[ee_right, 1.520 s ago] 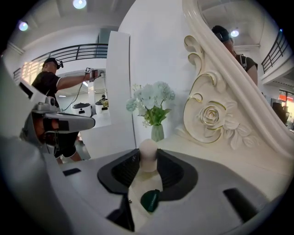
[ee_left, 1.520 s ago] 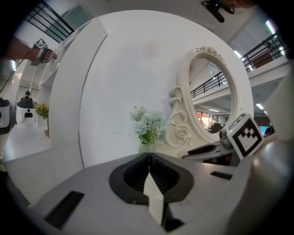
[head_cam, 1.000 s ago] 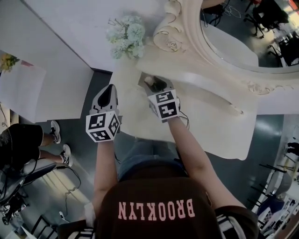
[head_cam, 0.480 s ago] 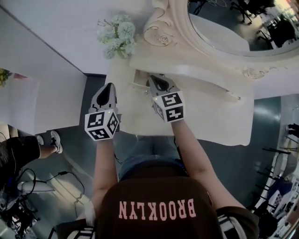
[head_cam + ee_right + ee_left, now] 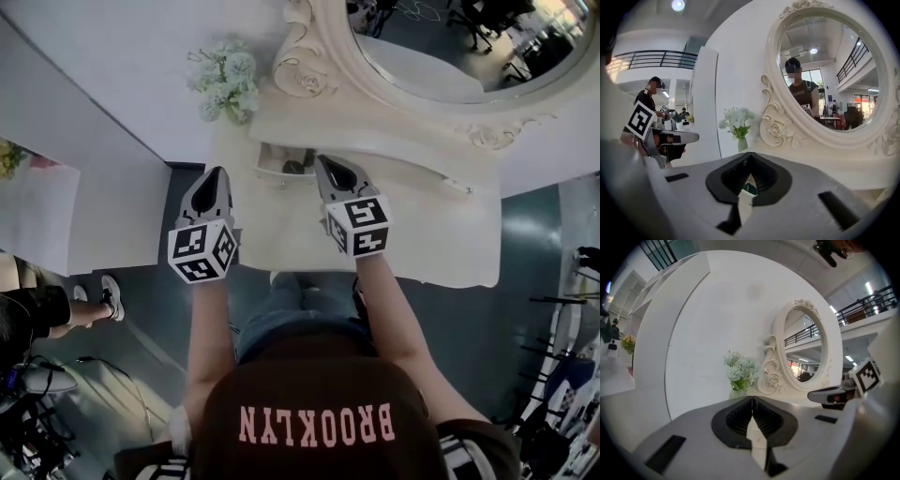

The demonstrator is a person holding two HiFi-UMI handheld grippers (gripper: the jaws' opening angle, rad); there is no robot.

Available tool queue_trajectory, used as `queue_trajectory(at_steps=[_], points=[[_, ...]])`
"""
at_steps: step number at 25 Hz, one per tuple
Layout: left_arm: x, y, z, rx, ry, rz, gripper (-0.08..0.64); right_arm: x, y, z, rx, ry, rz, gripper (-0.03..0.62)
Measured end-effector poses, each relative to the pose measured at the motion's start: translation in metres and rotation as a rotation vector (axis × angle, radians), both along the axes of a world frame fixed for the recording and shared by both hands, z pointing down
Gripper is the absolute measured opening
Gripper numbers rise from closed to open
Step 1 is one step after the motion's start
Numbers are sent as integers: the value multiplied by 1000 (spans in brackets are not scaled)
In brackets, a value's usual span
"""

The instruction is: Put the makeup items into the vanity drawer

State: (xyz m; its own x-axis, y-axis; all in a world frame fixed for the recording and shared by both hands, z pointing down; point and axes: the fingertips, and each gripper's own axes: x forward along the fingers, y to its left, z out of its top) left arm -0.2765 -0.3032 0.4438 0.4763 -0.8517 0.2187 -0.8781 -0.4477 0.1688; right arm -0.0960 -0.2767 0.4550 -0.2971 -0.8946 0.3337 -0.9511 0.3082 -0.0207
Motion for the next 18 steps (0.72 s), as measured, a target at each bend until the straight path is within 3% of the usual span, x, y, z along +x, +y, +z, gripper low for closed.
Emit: queue_trajectory(at_steps=[10, 18], points=[[19, 55, -36, 71, -13, -10, 6, 40, 66, -45, 114, 37, 35, -2], [14, 102, -56, 151, -65, -44, 6, 61, 116, -57, 176, 59, 53, -2]])
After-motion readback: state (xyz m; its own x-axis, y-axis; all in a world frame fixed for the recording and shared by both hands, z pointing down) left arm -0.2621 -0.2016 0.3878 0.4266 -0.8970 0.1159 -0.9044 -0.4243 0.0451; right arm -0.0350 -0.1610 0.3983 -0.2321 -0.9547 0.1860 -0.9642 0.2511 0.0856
